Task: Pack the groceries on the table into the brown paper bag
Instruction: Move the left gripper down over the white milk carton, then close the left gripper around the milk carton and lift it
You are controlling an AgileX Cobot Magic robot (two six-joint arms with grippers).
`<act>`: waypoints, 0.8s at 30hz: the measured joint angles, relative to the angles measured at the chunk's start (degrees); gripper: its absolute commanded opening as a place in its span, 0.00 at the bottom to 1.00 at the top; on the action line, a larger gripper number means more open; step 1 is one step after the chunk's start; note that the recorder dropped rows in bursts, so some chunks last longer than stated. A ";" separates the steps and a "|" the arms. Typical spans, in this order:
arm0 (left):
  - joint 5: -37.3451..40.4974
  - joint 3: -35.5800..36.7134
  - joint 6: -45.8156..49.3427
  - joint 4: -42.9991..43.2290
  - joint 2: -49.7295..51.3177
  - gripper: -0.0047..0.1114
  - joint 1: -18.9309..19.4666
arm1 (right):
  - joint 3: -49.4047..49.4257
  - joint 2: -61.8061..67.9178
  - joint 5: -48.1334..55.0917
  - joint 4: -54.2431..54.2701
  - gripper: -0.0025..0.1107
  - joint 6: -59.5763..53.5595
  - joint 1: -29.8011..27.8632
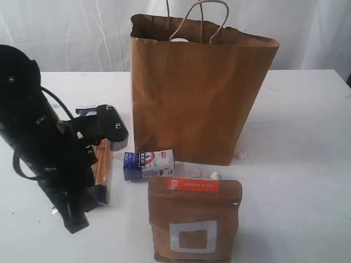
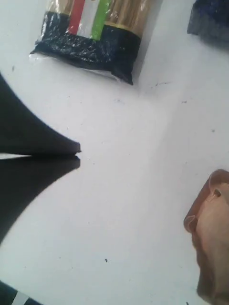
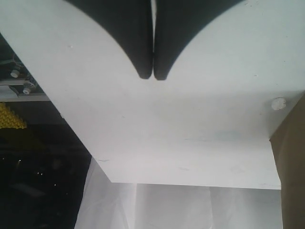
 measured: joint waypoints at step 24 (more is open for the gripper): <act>-32.38 -1.28 22.41 -5.64 12.28 0.66 0.00 | 0.00 0.00 0.00 0.00 0.02 0.00 0.00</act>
